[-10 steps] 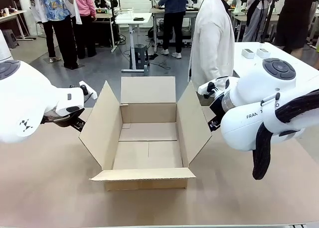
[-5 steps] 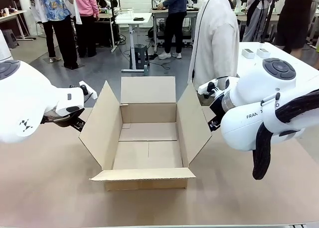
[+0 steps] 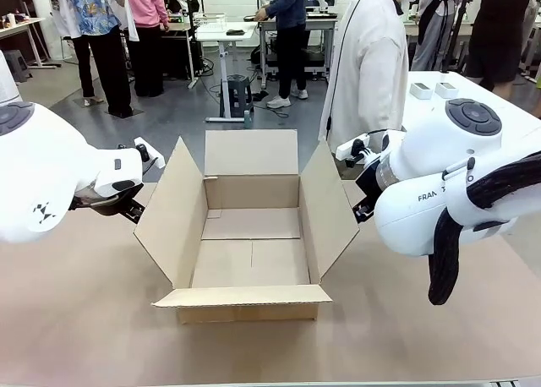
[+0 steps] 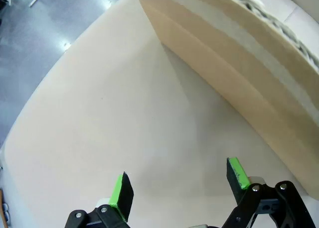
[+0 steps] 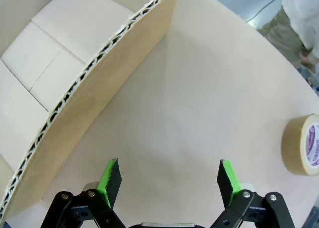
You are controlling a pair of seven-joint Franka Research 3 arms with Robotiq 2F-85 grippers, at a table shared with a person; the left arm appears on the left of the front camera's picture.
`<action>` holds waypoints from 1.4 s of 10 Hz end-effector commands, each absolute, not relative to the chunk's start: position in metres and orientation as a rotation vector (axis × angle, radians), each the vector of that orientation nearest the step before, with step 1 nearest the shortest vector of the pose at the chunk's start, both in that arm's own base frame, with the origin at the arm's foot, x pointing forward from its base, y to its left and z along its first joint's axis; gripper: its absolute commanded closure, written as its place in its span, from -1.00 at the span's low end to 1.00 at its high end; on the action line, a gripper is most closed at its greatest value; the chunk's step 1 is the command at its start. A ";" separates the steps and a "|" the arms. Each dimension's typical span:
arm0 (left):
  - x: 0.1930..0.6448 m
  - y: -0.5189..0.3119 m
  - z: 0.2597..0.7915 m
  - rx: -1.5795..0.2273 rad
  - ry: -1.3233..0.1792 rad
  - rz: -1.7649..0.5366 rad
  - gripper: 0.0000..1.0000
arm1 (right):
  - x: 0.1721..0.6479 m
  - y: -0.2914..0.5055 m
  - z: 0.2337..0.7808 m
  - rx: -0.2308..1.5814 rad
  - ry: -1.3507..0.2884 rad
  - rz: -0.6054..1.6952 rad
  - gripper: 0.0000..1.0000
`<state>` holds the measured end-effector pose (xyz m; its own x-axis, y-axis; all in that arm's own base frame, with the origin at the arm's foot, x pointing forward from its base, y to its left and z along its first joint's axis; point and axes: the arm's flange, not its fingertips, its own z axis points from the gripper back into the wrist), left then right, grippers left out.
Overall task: Wrap the clocks to prevent damage.
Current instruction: Open the side flaps of the Package Box.
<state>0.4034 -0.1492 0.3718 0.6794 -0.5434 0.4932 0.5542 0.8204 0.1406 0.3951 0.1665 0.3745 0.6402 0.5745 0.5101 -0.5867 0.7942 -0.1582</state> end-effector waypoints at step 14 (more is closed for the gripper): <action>0.254 -0.094 0.625 0.062 -0.513 -0.755 -1.00 | 0.227 0.127 0.582 -0.140 -0.597 0.659 -1.00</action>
